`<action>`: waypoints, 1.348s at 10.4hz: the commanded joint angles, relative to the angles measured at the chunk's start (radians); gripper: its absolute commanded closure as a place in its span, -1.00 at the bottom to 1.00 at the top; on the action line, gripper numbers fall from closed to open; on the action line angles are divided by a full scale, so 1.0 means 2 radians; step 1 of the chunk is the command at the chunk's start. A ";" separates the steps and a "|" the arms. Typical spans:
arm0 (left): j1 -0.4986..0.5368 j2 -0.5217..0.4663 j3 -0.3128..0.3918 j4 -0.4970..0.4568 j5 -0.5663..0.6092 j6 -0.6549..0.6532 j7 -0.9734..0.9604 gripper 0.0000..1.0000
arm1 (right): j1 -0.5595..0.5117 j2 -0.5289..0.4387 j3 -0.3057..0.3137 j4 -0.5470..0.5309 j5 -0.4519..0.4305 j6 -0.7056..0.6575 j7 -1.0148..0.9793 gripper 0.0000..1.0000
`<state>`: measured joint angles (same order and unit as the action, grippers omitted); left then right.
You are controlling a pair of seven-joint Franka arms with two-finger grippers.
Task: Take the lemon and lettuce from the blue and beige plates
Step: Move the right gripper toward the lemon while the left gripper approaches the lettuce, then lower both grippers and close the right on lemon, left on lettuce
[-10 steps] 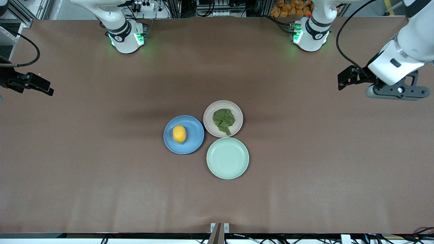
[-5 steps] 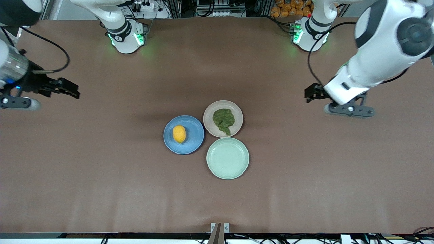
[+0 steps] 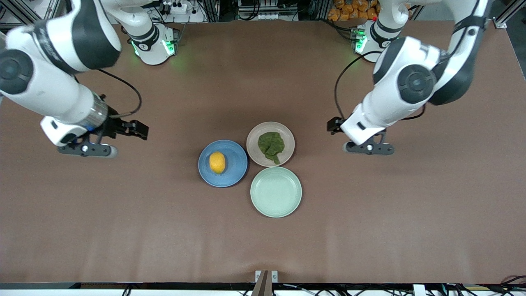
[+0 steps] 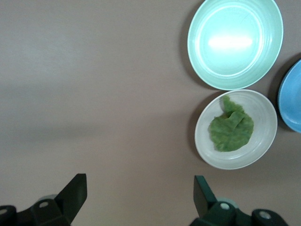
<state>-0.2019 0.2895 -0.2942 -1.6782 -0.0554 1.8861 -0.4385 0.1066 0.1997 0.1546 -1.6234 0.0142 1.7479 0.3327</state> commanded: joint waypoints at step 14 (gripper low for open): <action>-0.172 0.225 0.006 0.055 0.110 0.198 -0.250 -1.00 | 0.068 0.154 0.053 -0.063 -0.048 0.269 0.256 -1.00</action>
<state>-0.5153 0.7145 -0.2923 -1.5963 0.1338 2.2673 -0.9253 0.2425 0.4998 0.2402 -1.7119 -0.0333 2.2259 0.7797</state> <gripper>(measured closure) 0.000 0.000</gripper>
